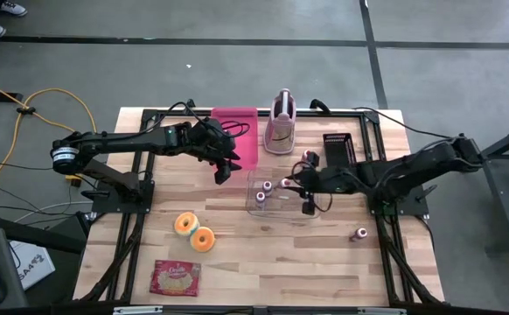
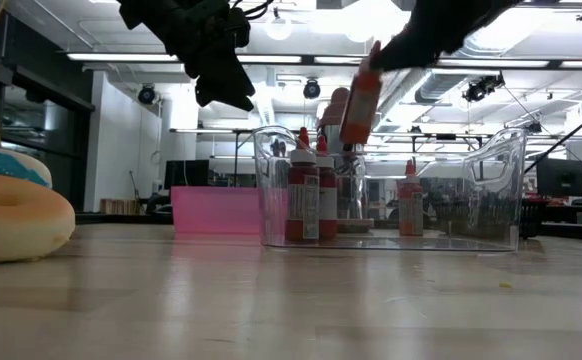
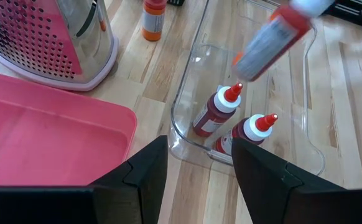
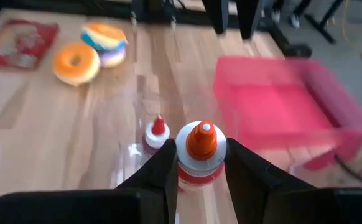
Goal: Pick & Place Food Item
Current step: Put the bottom orange food coloring bottle into the transparent bin
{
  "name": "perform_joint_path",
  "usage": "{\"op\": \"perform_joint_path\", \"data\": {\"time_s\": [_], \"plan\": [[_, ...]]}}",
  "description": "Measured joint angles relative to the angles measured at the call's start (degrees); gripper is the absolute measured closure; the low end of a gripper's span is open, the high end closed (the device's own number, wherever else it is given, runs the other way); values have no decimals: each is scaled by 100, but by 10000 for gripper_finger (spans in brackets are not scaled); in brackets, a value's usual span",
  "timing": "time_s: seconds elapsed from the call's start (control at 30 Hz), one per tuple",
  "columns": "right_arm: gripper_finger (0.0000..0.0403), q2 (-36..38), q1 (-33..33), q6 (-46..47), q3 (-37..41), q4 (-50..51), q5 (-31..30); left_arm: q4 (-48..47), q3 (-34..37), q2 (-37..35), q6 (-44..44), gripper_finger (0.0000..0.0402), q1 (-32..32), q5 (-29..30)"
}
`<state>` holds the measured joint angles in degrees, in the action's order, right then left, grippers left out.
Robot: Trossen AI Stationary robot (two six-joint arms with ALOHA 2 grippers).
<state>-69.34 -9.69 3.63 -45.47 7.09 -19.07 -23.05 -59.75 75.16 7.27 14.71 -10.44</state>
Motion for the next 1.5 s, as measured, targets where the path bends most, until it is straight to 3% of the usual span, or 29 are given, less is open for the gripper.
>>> {"op": "perform_joint_path", "data": {"time_s": [0.67,0.93,1.23,1.5], "plan": [[307,-1240,22,1124,0,179,728,2,0,0,-2,228,1,1],[306,-1275,-18,1179,0,155,835,0,0,0,-2,228,1,1],[268,-1275,-42,1182,0,142,890,2,0,0,0,228,1,0],[260,-1273,-44,1184,0,145,880,0,0,0,-1,228,0,0]]}}
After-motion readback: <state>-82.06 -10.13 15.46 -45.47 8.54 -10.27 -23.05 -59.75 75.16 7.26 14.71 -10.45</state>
